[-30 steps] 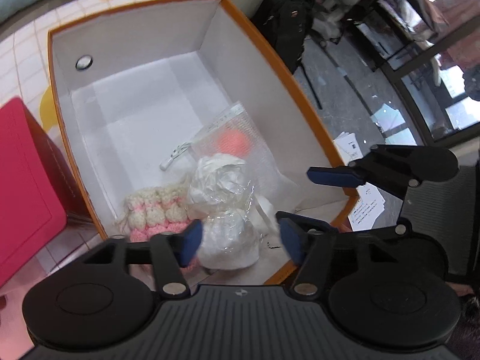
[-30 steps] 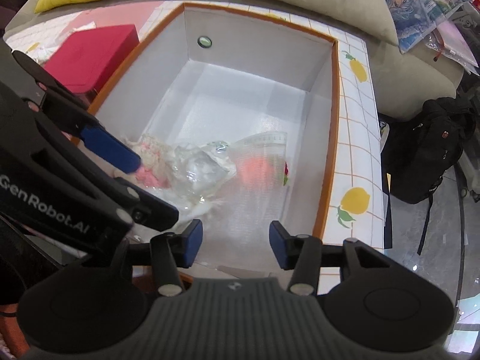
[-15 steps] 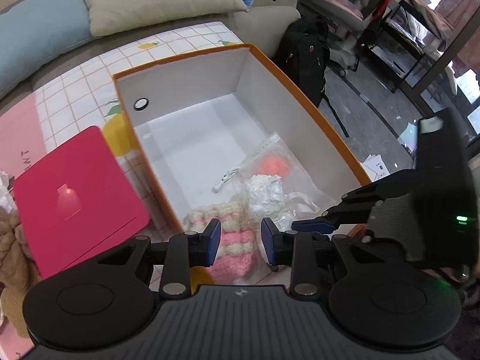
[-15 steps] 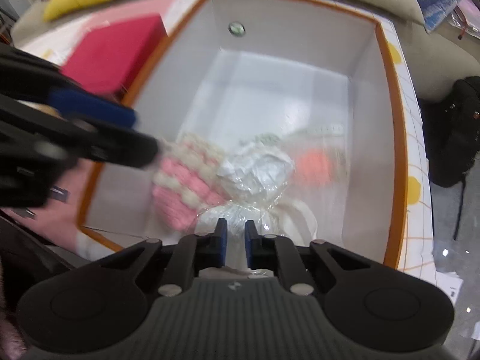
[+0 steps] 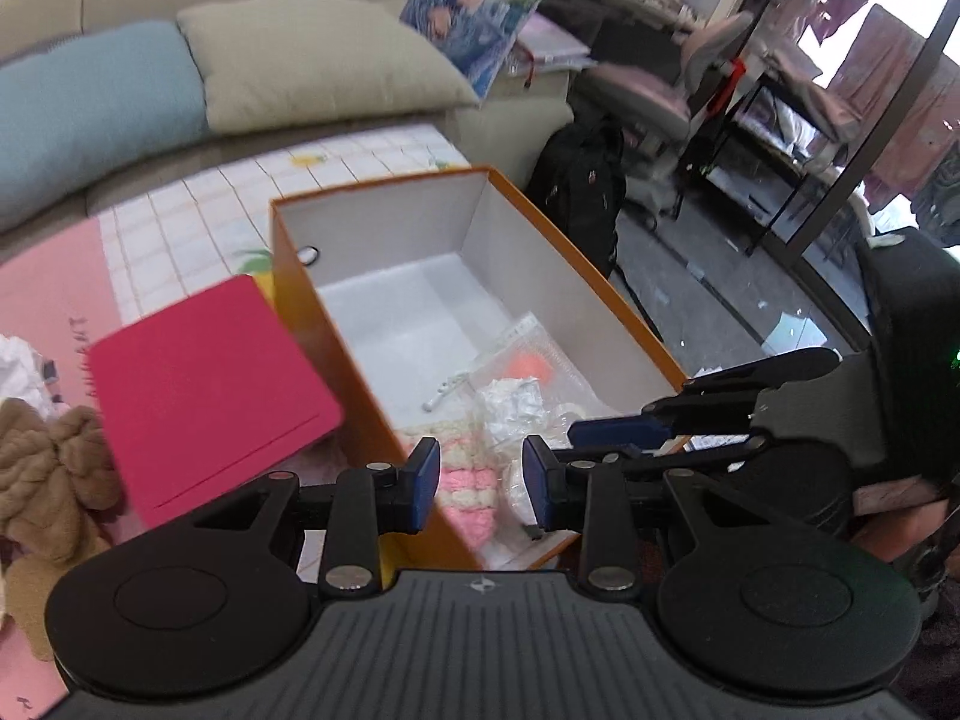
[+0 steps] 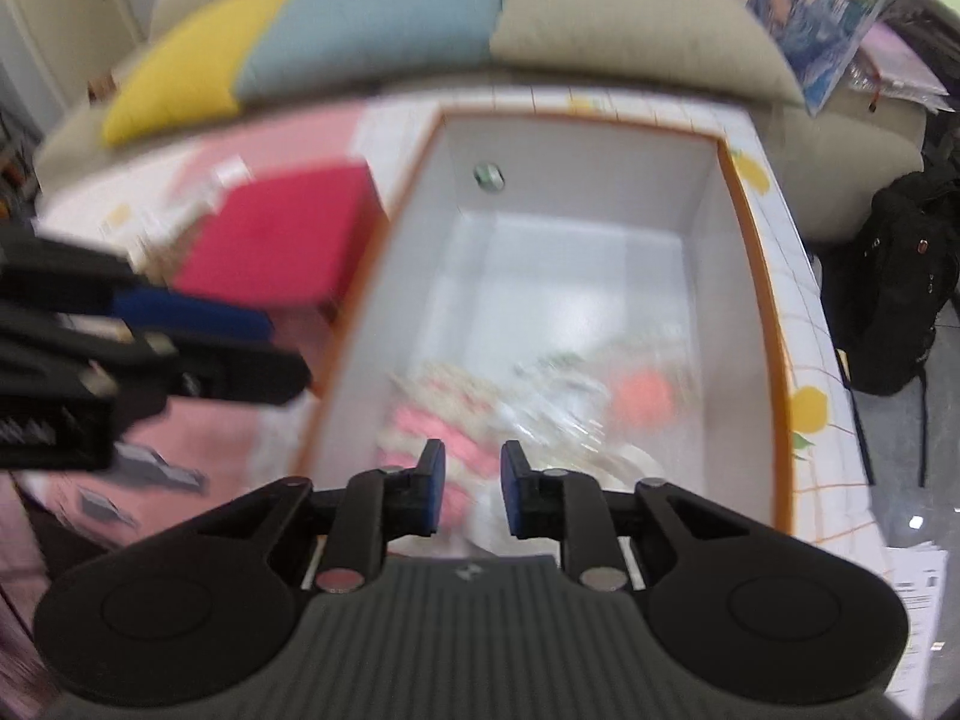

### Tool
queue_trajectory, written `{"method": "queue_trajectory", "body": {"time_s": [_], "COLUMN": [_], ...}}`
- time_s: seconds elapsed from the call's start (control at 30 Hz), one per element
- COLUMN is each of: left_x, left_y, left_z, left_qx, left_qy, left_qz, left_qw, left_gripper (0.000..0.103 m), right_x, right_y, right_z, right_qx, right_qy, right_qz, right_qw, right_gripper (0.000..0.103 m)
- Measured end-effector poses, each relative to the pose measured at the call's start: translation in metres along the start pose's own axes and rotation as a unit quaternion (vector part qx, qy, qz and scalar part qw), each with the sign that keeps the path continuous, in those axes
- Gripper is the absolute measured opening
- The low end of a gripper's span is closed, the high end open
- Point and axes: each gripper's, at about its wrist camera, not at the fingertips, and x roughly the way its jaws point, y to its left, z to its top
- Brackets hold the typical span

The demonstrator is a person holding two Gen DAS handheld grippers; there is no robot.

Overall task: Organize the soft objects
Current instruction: 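Move both grippers back toward the brown plush toy and white pad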

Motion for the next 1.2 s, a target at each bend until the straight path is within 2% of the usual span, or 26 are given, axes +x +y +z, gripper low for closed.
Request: {"method": "queue_trajectory", "body": {"time_s": [0.03,0.07,0.2,0.37,0.5,0.6,0.77,0.9,1.03,1.2], "left_x": [-0.006,-0.012,-0.034,-0.054,-0.063,-0.072,-0.086,-0.094,-0.098,-0.091], "left_y": [0.003,0.005,0.023,0.053,0.078,0.096,0.114,0.131,0.145,0.169], "left_z": [-0.005,-0.010,-0.034,-0.068,-0.096,-0.113,-0.129,-0.141,-0.146,-0.148], "left_qx": [0.004,0.009,0.016,-0.028,-0.057,-0.076,-0.084,-0.088,-0.068,-0.037], "left_qy": [-0.010,-0.019,-0.050,-0.057,-0.047,-0.044,-0.049,-0.058,-0.063,-0.047], "left_qz": [0.005,0.012,0.057,0.088,0.131,0.149,0.179,0.206,0.244,0.284], "left_qw": [0.9999,0.9997,0.9970,0.9941,0.9887,0.9849,0.9790,0.9729,0.9654,0.9568], "left_gripper": [0.037,0.038,0.040,0.041,0.041,0.041,0.041,0.045,0.051,0.063], "right_x": [-0.003,-0.006,-0.008,0.003,0.017,0.030,0.049,0.062,0.077,0.094], "right_y": [0.006,0.010,0.038,0.075,0.111,0.136,0.169,0.195,0.219,0.241], "right_z": [-0.001,-0.002,-0.009,-0.023,-0.029,-0.029,-0.024,-0.018,-0.010,0.002], "right_qx": [0.010,0.021,0.047,0.067,0.040,0.012,-0.040,-0.074,-0.109,-0.157], "right_qy": [-0.016,-0.028,-0.067,-0.087,-0.071,-0.057,-0.053,-0.057,-0.068,-0.078], "right_qz": [0.008,0.017,0.036,0.083,0.096,0.100,0.092,0.090,0.084,0.063], "right_qw": [1.000,0.999,0.996,0.990,0.992,0.993,0.994,0.992,0.988,0.983], "right_gripper": [0.034,0.036,0.039,0.043,0.043,0.043,0.042,0.042,0.042,0.045]}}
